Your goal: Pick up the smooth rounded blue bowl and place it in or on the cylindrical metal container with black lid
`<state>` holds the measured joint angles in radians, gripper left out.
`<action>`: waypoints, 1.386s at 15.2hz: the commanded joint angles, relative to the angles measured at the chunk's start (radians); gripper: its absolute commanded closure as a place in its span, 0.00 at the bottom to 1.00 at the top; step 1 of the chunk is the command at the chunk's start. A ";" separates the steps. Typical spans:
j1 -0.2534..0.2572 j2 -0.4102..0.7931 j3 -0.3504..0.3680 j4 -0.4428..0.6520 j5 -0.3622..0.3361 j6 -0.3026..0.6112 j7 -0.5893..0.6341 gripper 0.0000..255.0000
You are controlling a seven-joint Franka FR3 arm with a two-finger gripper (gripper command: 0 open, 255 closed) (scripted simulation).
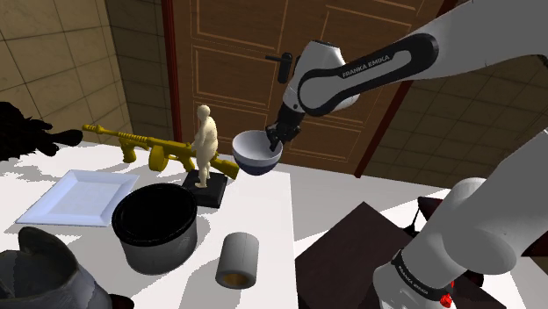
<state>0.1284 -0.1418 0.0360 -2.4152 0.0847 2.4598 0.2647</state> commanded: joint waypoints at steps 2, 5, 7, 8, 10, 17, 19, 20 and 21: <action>0.000 -0.022 0.001 0.021 -0.003 -0.043 0.005 1.00; -0.001 -0.044 0.000 0.042 -0.005 -0.086 0.008 1.00; -0.001 -0.057 0.000 0.057 -0.007 -0.114 0.010 1.00; -0.002 -0.063 0.000 0.065 -0.007 -0.128 0.011 1.00; -0.002 -0.075 0.000 0.082 -0.009 -0.156 0.013 1.00; 0.054 -0.038 0.097 0.149 -0.028 -0.180 0.179 1.00; 0.072 -0.016 0.128 0.178 -0.038 -0.186 0.234 1.00; 0.080 -0.004 0.143 0.194 -0.044 -0.189 0.262 1.00; 0.089 0.009 0.158 0.212 -0.050 -0.193 0.289 1.00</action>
<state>0.2081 -0.1411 0.1782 -2.2141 0.0401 2.2684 0.5233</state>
